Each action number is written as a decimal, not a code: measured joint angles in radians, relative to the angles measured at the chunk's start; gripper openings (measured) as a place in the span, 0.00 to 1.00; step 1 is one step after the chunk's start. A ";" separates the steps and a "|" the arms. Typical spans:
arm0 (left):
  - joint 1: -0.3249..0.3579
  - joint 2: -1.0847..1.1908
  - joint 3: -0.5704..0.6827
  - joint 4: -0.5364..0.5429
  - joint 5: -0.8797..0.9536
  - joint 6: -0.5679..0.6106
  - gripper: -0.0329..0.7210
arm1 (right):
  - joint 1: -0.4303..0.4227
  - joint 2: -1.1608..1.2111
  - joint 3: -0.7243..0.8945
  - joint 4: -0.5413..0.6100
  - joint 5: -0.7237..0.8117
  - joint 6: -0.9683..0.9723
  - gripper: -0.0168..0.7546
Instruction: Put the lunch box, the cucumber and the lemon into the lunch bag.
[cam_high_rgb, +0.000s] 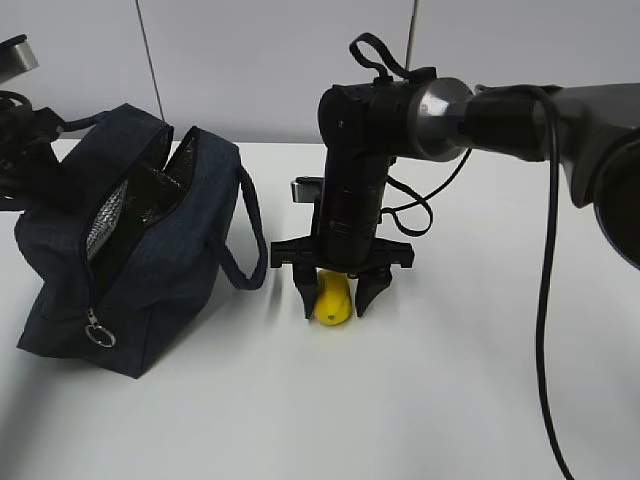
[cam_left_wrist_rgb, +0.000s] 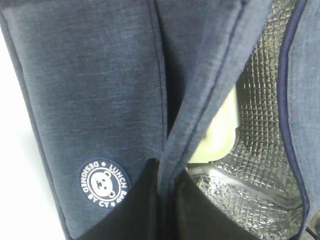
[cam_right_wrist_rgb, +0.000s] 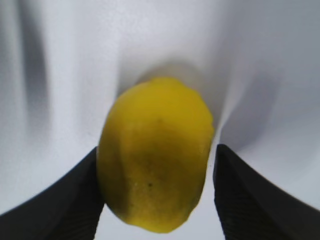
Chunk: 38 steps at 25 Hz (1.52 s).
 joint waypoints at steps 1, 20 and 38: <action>0.000 0.000 0.000 0.000 0.000 0.000 0.03 | 0.000 0.000 0.000 0.001 -0.002 0.000 0.65; 0.000 0.000 0.000 0.002 -0.003 0.000 0.03 | 0.000 -0.050 -0.060 0.039 -0.001 -0.008 0.51; 0.000 0.000 0.000 0.002 -0.019 0.000 0.03 | 0.002 -0.220 -0.063 0.749 -0.142 -0.367 0.51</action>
